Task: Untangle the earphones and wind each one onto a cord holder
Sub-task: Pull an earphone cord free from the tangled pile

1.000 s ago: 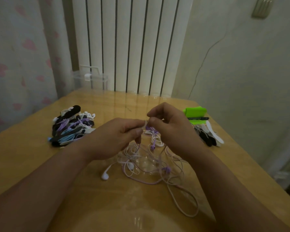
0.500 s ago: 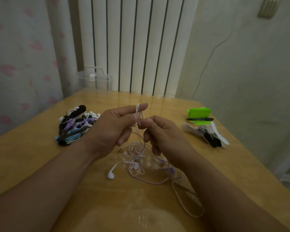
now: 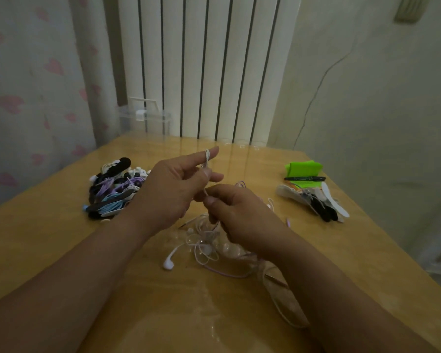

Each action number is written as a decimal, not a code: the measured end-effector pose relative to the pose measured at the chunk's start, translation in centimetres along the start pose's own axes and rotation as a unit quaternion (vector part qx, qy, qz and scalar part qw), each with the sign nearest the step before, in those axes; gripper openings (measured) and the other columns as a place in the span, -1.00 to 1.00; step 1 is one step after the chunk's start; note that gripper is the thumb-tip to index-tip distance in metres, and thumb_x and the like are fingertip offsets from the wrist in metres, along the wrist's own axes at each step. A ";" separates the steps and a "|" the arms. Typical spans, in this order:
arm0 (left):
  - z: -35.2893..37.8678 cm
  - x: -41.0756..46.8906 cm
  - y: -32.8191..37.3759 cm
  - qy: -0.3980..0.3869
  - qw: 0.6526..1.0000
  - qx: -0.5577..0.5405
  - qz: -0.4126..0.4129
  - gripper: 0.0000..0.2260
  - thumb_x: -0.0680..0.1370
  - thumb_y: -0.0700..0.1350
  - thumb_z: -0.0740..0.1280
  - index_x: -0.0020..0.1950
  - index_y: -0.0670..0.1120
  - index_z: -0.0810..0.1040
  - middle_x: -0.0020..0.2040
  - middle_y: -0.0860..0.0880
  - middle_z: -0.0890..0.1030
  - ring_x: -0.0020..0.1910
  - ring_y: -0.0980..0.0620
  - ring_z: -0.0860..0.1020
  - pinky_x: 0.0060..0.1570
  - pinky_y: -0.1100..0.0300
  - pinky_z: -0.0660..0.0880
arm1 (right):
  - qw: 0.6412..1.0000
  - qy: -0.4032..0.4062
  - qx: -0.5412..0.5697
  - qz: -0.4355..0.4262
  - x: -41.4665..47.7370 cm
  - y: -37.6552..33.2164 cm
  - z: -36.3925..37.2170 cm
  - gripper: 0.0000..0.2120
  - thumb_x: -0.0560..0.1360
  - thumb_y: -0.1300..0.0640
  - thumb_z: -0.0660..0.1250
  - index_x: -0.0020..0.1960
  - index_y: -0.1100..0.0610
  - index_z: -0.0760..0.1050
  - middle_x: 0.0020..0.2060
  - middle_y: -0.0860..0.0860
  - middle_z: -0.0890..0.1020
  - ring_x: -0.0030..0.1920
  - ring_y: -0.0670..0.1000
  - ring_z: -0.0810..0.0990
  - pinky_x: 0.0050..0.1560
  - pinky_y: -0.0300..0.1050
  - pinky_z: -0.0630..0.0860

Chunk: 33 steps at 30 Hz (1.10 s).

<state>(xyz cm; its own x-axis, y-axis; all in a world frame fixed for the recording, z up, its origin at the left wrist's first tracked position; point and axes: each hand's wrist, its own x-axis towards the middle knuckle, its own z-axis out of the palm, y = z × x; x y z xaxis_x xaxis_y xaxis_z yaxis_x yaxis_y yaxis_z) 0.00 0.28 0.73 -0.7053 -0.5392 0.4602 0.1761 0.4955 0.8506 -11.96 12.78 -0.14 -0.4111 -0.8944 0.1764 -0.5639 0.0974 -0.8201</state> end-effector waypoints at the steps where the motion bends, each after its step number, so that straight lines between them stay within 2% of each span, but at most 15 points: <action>1: -0.1 0.0 -0.1 0.004 0.999 0.039 0.013 -0.62 0.71 -0.19 0.28 0.52 0.07 0.49 0.06 0.03 0.74 -0.43 0.29 0.56 -0.38 0.42 0.47 | 0.999 0.008 -0.046 -0.007 -0.1 -0.2 -0.4 -0.79 0.71 -0.02 0.25 0.16 -0.02 0.65 -0.27 -0.05 0.62 -0.45 -0.23 0.48 -0.40 -0.34 0.36; 4: -0.7 0.2 -0.8 -0.030 0.988 0.148 0.043 -0.61 0.71 -0.13 0.29 0.53 0.14 0.47 0.02 0.16 0.74 0.01 0.37 0.64 0.09 0.36 0.56 | 0.989 0.086 -0.115 -0.027 -0.3 -0.7 -1.8 -0.87 0.66 -0.01 0.32 0.06 -0.02 0.63 -0.22 -0.09 0.63 -0.30 -0.17 0.56 -0.30 -0.21 0.46; 5: -1.0 0.2 -0.8 -0.056 0.982 0.174 0.042 -0.61 0.72 -0.10 0.27 0.54 0.16 0.44 0.00 0.16 0.74 0.02 0.38 0.63 0.08 0.38 0.53 | 0.988 0.115 -0.102 -0.030 -0.3 -0.8 -2.3 -0.91 0.64 0.03 0.34 0.05 -0.03 0.62 -0.19 -0.08 0.64 -0.25 -0.12 0.59 -0.27 -0.13 0.54; 6: -1.0 0.2 -0.7 -0.085 0.977 0.192 0.033 -0.61 0.73 -0.07 0.25 0.56 0.17 0.40 -0.02 0.13 0.73 -0.07 0.41 0.62 -0.03 0.44 0.48 | 0.986 0.140 -0.080 -0.035 -0.4 -0.7 -2.9 -0.94 0.63 0.09 0.35 0.05 -0.03 0.60 -0.16 -0.06 0.65 -0.23 -0.07 0.62 -0.24 -0.07 0.59; 8: -1.1 0.0 0.0 -0.135 0.969 0.208 0.013 -0.60 0.73 -0.03 0.22 0.58 0.17 0.37 -0.04 0.10 0.71 -0.28 0.44 0.56 -0.25 0.49 0.41 | 0.982 0.177 -0.035 -0.052 -0.3 -0.8 -4.0 -0.89 0.60 0.19 0.36 0.04 -0.01 0.59 -0.14 -0.01 0.66 -0.29 -0.10 0.60 -0.28 -0.11 0.57; 11: -1.2 -0.3 0.7 -0.192 0.969 0.155 0.001 -0.65 0.70 -0.04 0.25 0.48 0.16 0.51 -0.10 0.01 0.71 -0.42 0.31 0.52 -0.38 0.46 0.41 | 0.982 0.160 0.039 -0.087 -0.6 -1.1 -5.1 -0.89 0.61 0.28 0.37 0.07 0.12 0.62 -0.14 0.05 0.67 -0.36 -0.24 0.54 -0.34 -0.36 0.44; 14: -1.0 -0.7 1.5 -0.271 0.960 0.053 -0.047 -0.67 0.63 0.00 0.32 0.38 0.22 0.58 -0.10 -0.10 0.72 -0.52 0.10 0.41 -0.51 0.25 0.39 | 0.982 0.127 0.093 -0.104 -0.7 -1.0 -5.2 -0.90 0.63 0.31 0.35 0.10 0.20 0.61 -0.16 -0.04 0.67 -0.36 -0.28 0.56 -0.34 -0.41 0.44; 16: -0.9 -0.9 1.6 -0.298 0.952 -0.006 -0.061 -0.65 0.61 -0.03 0.33 0.41 0.13 0.59 -0.08 -0.13 0.74 -0.56 0.04 0.35 -0.55 0.25 0.35 | 0.980 0.109 0.140 -0.093 -0.5 -0.6 -5.1 -0.91 0.64 0.28 0.34 0.09 0.18 0.61 -0.27 -0.16 0.64 -0.38 -0.24 0.53 -0.36 -0.37 0.40; 20: -0.5 -0.7 1.1 -0.251 0.961 -0.113 -0.042 -0.66 0.61 -0.08 0.31 0.37 0.03 0.63 0.02 -0.18 0.74 -0.61 0.09 0.28 -0.59 0.29 0.22 | 0.974 0.071 0.209 -0.044 0.0 0.3 -3.8 -0.88 0.66 0.14 0.33 0.08 0.12 0.64 -0.37 -0.06 0.52 -0.41 -0.10 0.35 -0.40 -0.19 0.29; 24: -0.3 -0.3 0.2 -0.142 0.982 -0.120 -0.022 -0.70 0.64 -0.06 0.30 0.36 0.04 0.65 0.06 -0.30 0.70 -0.58 0.06 0.29 -0.55 0.27 0.24 | 0.995 0.068 0.059 -0.044 0.2 0.5 -1.9 -0.84 0.70 0.09 0.29 0.08 0.06 0.65 -0.31 -0.07 0.63 -0.38 -0.21 0.47 -0.32 -0.24 0.40; 25: -0.3 -0.3 0.2 -0.120 0.986 -0.117 -0.020 -0.70 0.64 -0.05 0.30 0.35 0.02 0.65 0.05 -0.28 0.71 -0.57 0.06 0.28 -0.54 0.26 0.25 | 0.997 0.064 0.019 -0.048 0.2 0.5 -1.7 -0.83 0.70 0.08 0.28 0.06 0.03 0.65 -0.29 -0.06 0.65 -0.36 -0.23 0.51 -0.30 -0.27 0.41; 28: -0.2 -0.4 0.2 -0.053 0.995 -0.082 -0.008 -0.74 0.69 -0.12 0.28 0.33 -0.09 0.64 -0.10 0.03 0.76 -0.57 0.04 0.27 -0.53 0.21 0.25 | 0.997 0.062 -0.018 -0.053 0.2 0.3 -1.4 -0.82 0.70 0.06 0.27 0.04 -0.04 0.65 -0.31 -0.05 0.65 -0.37 -0.23 0.54 -0.33 -0.34 0.39; 30: -0.1 -0.4 0.3 -0.008 0.999 -0.047 0.000 -0.74 0.70 -0.13 0.28 0.36 -0.01 0.63 -0.24 0.05 0.71 -0.56 0.01 0.33 -0.49 0.17 0.30 | 0.998 0.047 -0.032 -0.036 0.0 0.2 -1.5 -0.82 0.69 0.03 0.29 0.10 -0.02 0.68 -0.34 -0.05 0.64 -0.41 -0.21 0.50 -0.34 -0.32 0.38; 31: -0.1 -0.4 0.3 0.007 1.000 -0.028 0.007 -0.72 0.70 -0.13 0.29 0.38 0.03 0.62 -0.17 0.03 0.74 -0.53 0.07 0.42 -0.45 0.21 0.38 | 0.998 0.028 -0.049 -0.028 -0.1 0.1 -1.6 -0.81 0.69 0.01 0.29 0.11 0.00 0.68 -0.34 -0.06 0.65 -0.43 -0.21 0.47 -0.35 -0.30 0.37; 33: 0.0 -0.3 0.0 0.019 0.999 0.024 0.018 -0.70 0.71 -0.14 0.28 0.42 0.03 0.58 0.01 0.05 0.76 -0.36 0.31 0.59 -0.31 0.46 0.46 | 0.996 -0.007 -0.091 -0.024 -0.3 0.0 -1.8 -0.79 0.69 -0.03 0.28 0.12 -0.01 0.68 -0.35 -0.10 0.65 -0.42 -0.19 0.48 -0.36 -0.25 0.40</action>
<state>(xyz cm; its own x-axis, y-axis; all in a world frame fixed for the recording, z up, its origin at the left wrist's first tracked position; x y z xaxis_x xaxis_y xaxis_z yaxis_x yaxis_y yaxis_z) 0.21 0.40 0.58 -0.6732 -0.5452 0.4996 0.1661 0.5469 0.8206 -13.09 13.82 0.76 -0.3714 -0.9058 0.2040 -0.7038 0.1313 -0.6981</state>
